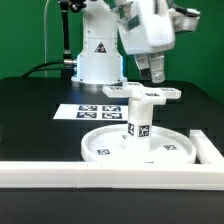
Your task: Assemble round table
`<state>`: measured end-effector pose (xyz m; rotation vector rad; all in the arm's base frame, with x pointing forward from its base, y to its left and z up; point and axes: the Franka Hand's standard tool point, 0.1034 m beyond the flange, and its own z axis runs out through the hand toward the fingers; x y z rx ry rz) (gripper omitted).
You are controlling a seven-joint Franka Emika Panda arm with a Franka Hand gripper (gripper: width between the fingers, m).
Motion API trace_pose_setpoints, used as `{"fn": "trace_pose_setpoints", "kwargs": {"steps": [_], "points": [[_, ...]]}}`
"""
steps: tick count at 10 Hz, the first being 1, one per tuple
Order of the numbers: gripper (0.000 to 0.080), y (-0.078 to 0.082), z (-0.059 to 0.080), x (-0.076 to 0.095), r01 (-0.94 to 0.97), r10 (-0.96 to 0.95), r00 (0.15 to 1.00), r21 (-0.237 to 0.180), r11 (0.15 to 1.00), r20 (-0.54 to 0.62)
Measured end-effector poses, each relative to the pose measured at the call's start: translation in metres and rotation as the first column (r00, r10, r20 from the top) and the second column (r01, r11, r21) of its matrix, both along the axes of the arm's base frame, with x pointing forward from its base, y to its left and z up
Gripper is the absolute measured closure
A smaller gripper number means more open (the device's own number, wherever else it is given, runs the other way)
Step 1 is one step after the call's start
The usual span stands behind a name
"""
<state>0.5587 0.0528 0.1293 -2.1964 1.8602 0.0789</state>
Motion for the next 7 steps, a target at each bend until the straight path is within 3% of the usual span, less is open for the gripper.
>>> {"fn": "trace_pose_setpoints", "kwargs": {"steps": [1, 5, 6, 7], "points": [[0.0151, 0.0058, 0.0016, -0.001, -0.198, 0.198, 0.98, -0.027, 0.98, 0.003], [0.0151, 0.0047, 0.0017, 0.0, -0.51, 0.516, 0.854, -0.086, 0.856, 0.062], [0.0151, 0.0039, 0.0014, 0.0, -0.604, 0.613, 0.786, -0.114, 0.789, 0.076], [0.0151, 0.003, 0.0006, -0.0008, -0.74, 0.757, 0.649, -0.171, 0.65, 0.069]]}}
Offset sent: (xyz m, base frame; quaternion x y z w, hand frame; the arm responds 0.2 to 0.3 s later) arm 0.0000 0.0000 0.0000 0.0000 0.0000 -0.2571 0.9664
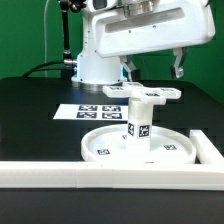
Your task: Assemble round table
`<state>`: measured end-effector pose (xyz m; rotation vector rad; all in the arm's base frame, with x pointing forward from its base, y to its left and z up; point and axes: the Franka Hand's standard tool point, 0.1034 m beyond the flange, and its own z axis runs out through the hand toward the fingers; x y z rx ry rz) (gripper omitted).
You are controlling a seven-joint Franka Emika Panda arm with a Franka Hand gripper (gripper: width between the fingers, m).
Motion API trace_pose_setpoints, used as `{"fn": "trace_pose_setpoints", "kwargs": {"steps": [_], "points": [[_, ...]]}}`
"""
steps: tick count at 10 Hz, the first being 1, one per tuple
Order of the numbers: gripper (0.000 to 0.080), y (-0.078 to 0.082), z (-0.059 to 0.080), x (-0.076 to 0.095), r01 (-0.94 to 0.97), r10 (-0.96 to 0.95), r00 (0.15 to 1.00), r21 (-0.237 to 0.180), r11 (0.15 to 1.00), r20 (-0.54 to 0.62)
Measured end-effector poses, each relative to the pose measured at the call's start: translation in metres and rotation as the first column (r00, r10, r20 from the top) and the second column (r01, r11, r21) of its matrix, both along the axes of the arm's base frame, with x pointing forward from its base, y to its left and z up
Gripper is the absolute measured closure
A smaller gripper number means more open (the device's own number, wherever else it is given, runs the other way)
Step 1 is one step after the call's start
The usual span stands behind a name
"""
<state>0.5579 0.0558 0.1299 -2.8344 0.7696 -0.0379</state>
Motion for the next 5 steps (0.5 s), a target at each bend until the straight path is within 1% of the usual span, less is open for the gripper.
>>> {"fn": "trace_pose_setpoints", "kwargs": {"steps": [1, 2, 3, 4, 5], "points": [[0.0151, 0.0011, 0.0005, -0.0002, -0.145, 0.146, 0.989, -0.045, 0.988, 0.011], [0.0151, 0.0029, 0.001, -0.0011, -0.227, 0.227, 0.974, -0.065, 0.972, 0.003], [0.0151, 0.0041, 0.0016, -0.0017, -0.337, 0.338, 0.941, -0.093, 0.937, -0.006], [0.0151, 0.0057, 0.0024, -0.0011, -0.42, 0.422, 0.907, -0.112, 0.901, -0.007], [0.0151, 0.0031, 0.0017, -0.0015, -0.475, 0.478, 0.878, -0.117, 0.872, -0.003]]}}
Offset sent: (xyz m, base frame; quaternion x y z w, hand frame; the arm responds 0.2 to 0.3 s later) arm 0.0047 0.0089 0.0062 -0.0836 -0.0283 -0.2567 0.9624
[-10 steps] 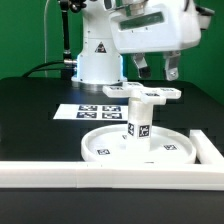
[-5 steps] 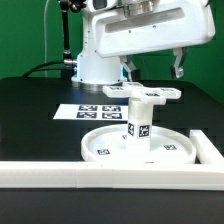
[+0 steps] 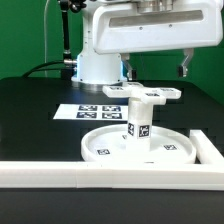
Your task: Assemble round table
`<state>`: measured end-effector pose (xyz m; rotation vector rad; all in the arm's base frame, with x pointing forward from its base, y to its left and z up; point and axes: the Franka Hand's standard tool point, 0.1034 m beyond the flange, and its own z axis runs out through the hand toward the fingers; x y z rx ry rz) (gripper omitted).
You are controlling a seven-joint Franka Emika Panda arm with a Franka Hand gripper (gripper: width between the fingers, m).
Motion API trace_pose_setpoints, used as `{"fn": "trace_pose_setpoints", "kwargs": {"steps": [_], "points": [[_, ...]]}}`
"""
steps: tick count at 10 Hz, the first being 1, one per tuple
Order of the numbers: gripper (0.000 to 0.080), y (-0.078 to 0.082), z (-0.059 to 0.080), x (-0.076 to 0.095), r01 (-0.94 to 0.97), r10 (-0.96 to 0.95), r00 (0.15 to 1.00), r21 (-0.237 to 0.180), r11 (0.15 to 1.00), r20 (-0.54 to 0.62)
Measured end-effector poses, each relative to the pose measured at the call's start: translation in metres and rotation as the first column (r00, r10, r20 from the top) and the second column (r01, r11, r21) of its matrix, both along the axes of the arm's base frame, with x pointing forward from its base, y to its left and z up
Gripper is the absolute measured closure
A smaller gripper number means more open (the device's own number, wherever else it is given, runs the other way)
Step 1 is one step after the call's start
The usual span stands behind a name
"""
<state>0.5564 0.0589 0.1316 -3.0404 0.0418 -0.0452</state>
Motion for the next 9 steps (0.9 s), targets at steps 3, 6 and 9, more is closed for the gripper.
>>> {"fn": "trace_pose_setpoints", "kwargs": {"steps": [3, 6, 9], "points": [[0.0151, -0.002, 0.0, 0.0, -0.194, 0.195, 0.981, -0.009, 0.981, 0.018], [0.0151, -0.007, -0.007, -0.002, -0.486, 0.486, 0.874, -0.035, 0.873, -0.009], [0.0151, -0.011, -0.007, -0.002, -0.678, 0.679, 0.734, -0.055, 0.733, -0.005]]}}
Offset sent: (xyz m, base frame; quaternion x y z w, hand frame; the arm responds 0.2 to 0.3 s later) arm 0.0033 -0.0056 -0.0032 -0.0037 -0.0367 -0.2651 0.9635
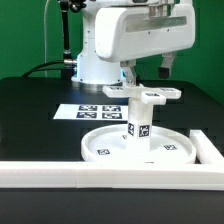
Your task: Assemble round table
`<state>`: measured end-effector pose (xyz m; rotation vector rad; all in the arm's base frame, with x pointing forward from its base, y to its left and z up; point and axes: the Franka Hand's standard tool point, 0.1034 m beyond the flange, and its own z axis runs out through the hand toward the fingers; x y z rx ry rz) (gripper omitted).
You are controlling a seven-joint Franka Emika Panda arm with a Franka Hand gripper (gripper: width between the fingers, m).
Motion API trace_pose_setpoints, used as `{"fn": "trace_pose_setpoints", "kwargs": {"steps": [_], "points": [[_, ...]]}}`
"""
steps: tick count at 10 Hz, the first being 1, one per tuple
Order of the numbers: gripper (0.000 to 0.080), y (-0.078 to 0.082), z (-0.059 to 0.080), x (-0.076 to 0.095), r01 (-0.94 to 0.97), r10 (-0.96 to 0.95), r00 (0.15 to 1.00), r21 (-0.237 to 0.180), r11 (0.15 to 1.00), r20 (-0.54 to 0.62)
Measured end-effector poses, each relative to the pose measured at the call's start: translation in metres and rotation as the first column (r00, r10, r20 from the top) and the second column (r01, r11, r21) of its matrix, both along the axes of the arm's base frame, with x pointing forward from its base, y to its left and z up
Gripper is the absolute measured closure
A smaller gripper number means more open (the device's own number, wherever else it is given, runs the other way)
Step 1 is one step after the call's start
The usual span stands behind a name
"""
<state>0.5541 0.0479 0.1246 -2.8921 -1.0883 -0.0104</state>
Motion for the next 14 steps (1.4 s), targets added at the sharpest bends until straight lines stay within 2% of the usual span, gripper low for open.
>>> {"fn": "trace_pose_setpoints", "kwargs": {"steps": [3, 14], "points": [[0.0151, -0.004, 0.0, 0.003, -0.121, 0.121, 0.992, -0.004, 0.993, 0.02], [0.0151, -0.012, -0.019, -0.001, -0.111, 0.11, 0.994, -0.009, 0.994, -0.011]]}}
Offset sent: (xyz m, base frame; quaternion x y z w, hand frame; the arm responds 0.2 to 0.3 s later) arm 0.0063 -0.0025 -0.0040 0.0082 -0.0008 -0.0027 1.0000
